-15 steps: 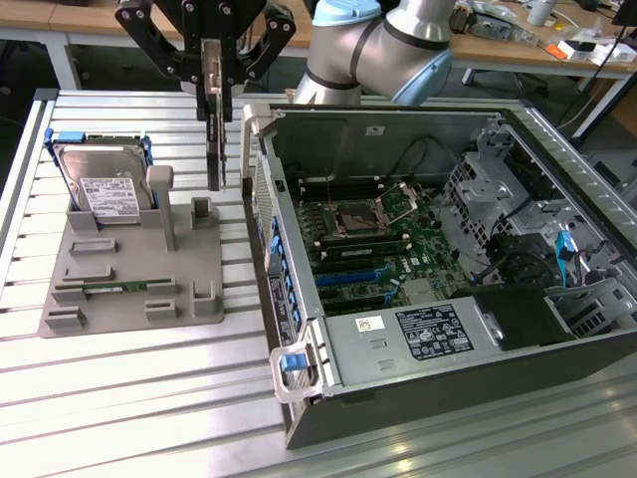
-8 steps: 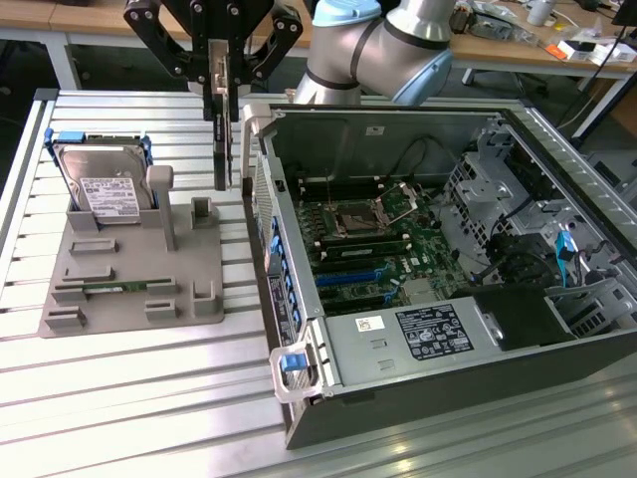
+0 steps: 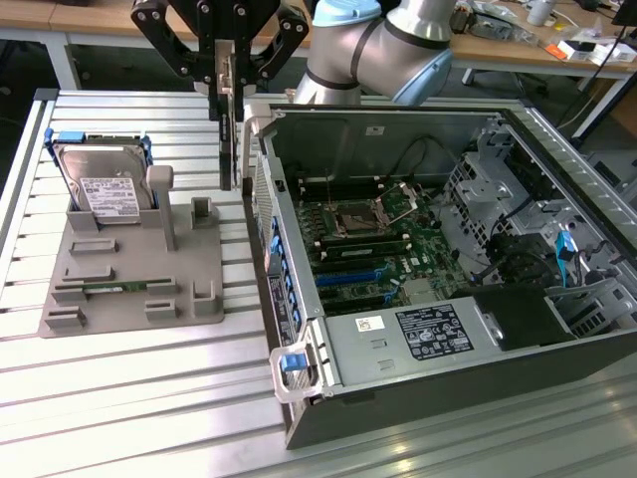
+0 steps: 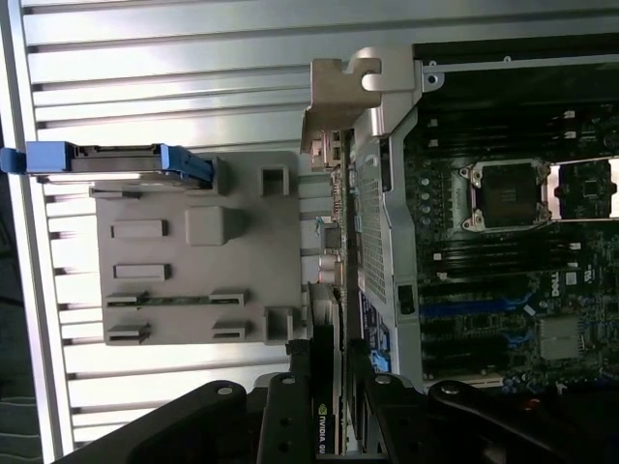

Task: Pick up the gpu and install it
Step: 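Pick up the gpu and move the gpu toward the slot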

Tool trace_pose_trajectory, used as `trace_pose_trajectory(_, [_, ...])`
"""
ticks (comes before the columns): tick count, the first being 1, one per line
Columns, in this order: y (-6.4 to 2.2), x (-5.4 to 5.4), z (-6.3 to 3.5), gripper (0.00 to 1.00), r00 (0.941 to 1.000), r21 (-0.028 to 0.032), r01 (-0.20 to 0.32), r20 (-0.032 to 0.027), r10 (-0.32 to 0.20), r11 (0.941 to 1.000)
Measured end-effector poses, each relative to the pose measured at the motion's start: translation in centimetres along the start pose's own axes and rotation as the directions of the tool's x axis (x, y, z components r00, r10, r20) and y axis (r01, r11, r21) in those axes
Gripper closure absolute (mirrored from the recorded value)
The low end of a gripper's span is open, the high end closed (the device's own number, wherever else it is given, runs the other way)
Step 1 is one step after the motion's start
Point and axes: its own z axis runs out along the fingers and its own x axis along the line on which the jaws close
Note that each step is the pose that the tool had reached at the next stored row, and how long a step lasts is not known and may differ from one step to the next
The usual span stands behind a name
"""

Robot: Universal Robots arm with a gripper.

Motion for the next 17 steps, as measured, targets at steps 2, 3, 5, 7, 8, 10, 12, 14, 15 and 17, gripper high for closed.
trace_pose_trajectory(2, [0.01,-0.12,0.00,0.74,1.0000,0.0000,0.000,0.0000,0.000,1.0000])
trace_pose_trajectory(3, [0.02,-0.20,0.00,0.74,1.0000,0.0000,0.000,0.0000,0.000,1.0000])
trace_pose_trajectory(5, [0.03,-0.33,0.01,0.74,1.0000,0.0000,0.000,0.0000,0.000,1.0000])
trace_pose_trajectory(7, [0.03,-0.44,0.01,0.74,1.0000,0.0000,0.000,0.0000,0.000,1.0000])
trace_pose_trajectory(8, [0.03,-0.47,0.01,0.74,1.0000,0.0000,0.000,0.0000,0.000,1.0000])
trace_pose_trajectory(10, [0.05,-0.63,0.02,0.74,1.0000,0.0000,0.000,0.0000,0.000,1.0000])
trace_pose_trajectory(12, [0.05,-0.73,0.02,0.74,1.0000,0.0000,0.000,0.0000,0.000,1.0000])
trace_pose_trajectory(14, [0.06,-0.85,0.02,0.74,1.0000,0.0001,0.000,-0.0001,0.000,1.0000])
trace_pose_trajectory(15, [0.07,-0.90,0.03,0.74,1.0000,0.0000,0.000,0.0000,0.000,1.0000])
trace_pose_trajectory(17, [0.08,-1.01,0.03,0.74,1.0000,0.0000,0.000,0.0000,0.000,1.0000])
